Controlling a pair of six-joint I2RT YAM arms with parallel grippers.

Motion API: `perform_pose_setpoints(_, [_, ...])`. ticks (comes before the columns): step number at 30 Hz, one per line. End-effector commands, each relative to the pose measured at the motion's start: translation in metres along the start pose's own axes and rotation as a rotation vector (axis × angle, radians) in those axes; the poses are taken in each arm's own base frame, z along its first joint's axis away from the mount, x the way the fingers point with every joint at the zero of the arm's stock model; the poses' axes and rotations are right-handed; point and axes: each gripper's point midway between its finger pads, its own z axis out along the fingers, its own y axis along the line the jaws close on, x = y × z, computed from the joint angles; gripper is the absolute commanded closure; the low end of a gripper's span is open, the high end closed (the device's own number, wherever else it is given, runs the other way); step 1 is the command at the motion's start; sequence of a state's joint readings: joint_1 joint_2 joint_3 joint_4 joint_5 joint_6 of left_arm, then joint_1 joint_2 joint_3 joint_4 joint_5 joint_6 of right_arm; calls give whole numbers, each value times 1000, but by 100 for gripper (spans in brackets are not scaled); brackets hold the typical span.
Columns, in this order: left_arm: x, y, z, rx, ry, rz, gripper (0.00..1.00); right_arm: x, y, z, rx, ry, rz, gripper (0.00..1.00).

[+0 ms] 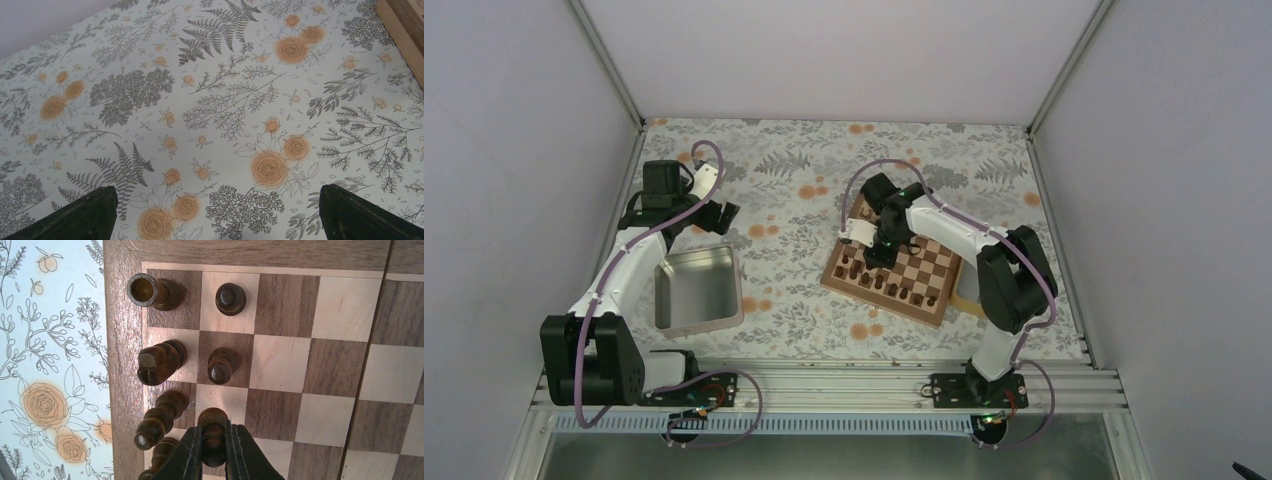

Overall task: Set up the chess pieces on the board
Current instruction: Place the chess piece on the chessboard.

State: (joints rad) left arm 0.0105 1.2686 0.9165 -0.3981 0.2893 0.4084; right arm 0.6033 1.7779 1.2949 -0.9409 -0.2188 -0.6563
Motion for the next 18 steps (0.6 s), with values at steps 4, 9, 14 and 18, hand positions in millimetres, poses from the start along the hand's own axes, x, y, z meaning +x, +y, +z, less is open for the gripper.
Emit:
perform_pose_setpoints(4, [-5, 3, 0, -4, -16, 6, 0, 8, 6, 11, -19, 48, 8, 92])
perform_pose_setpoints(9, [-5, 3, 0, -2, -15, 5, 0, 11, 6, 13, -15, 58, 8, 91])
perform_pose_setpoints(14, [-5, 2, 0, -1, -15, 6, 0, 11, 6, 15, -22, 59, 6, 91])
perform_pose_setpoints(18, [-5, 3, 0, -2, -15, 5, 0, 11, 4, 16, -14, 60, 4, 89])
